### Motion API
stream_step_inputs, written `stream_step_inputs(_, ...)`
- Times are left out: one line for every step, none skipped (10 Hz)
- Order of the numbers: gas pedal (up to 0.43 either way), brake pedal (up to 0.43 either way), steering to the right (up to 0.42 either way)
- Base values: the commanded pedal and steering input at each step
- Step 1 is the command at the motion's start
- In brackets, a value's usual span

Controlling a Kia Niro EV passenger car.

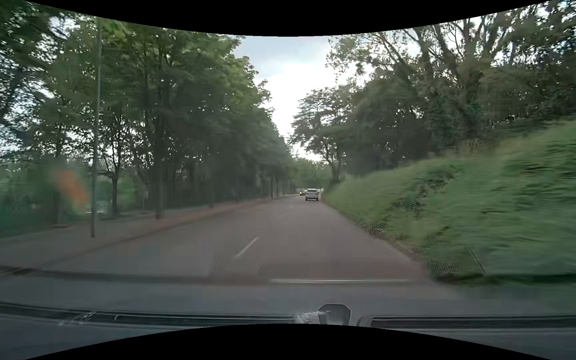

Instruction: Follow the waypoints while adhering to traffic rules and regulations

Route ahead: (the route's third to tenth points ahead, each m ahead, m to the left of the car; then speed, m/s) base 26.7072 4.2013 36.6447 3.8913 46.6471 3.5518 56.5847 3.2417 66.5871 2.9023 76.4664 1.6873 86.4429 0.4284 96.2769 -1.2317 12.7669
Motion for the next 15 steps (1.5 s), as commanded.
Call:
stream_step_inputs(0.067, 0.000, -0.001)
stream_step_inputs(0.067, 0.000, 0.001)
stream_step_inputs(0.067, 0.000, 0.001)
stream_step_inputs(0.067, 0.000, 0.001)
stream_step_inputs(0.067, 0.000, 0.001)
stream_step_inputs(0.067, 0.000, 0.001)
stream_step_inputs(0.067, 0.000, 0.001)
stream_step_inputs(0.067, 0.000, 0.001)
stream_step_inputs(0.067, 0.000, 0.000)
stream_step_inputs(0.067, 0.000, -0.003)
stream_step_inputs(0.067, 0.000, -0.004)
stream_step_inputs(0.067, 0.000, -0.002)
stream_step_inputs(0.067, 0.000, -0.001)
stream_step_inputs(0.067, 0.000, -0.001)
stream_step_inputs(0.067, 0.000, -0.001)
